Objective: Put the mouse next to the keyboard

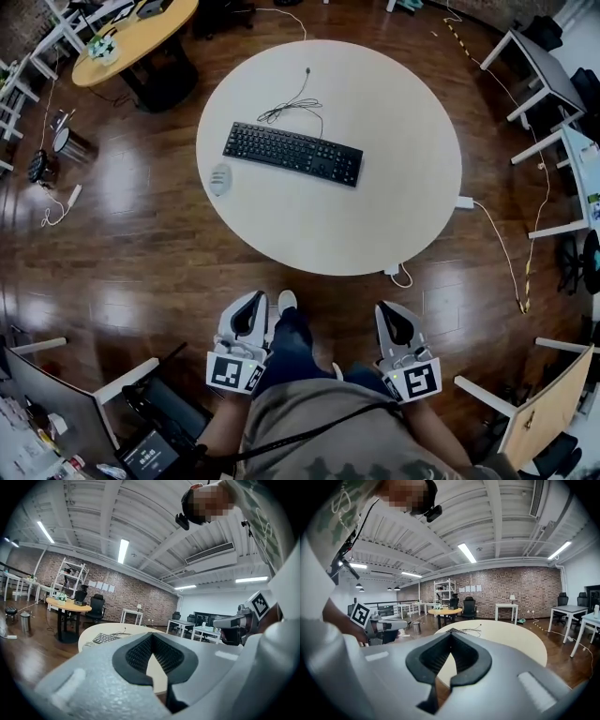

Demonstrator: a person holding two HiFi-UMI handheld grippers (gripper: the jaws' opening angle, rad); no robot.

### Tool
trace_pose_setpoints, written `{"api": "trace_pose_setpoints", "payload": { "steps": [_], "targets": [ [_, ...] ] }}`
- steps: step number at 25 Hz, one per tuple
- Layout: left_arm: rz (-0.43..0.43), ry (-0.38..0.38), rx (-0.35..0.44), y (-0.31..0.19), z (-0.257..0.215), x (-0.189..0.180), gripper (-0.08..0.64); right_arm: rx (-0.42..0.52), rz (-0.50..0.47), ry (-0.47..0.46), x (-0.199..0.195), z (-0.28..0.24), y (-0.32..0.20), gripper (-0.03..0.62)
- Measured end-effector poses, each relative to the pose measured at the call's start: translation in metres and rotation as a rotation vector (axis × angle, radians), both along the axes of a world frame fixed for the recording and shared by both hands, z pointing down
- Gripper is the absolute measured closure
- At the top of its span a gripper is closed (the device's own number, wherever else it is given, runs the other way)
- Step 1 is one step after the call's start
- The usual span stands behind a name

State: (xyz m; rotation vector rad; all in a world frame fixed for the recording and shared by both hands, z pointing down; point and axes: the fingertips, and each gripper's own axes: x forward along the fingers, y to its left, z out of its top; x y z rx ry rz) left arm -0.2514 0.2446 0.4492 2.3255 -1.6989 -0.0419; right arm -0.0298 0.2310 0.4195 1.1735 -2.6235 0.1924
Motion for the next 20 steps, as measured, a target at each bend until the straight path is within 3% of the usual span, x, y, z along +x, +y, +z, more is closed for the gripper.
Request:
{"api": "trace_pose_setpoints", "payload": {
  "steps": [10,15,20],
  "targets": [
    [-0.040,0.028,0.008,-0.056,-0.012,-0.077,0.558,-0.024,-0.034,-0.012,-0.068,-0.012,-0.065,0.588],
    [-0.069,-0.002,-0.018,-0.082,-0.013,-0.075,0.558,-0.021,-0.039,-0.047,-0.063,-0.012,-0.103,0.588],
    [-0.128,-0.041,-0.021,-0.111,-0.016,-0.062,0.558,-0.017,-0.112,-0.089,-0.059,-0.005,-0.145,0.588]
  ]
}}
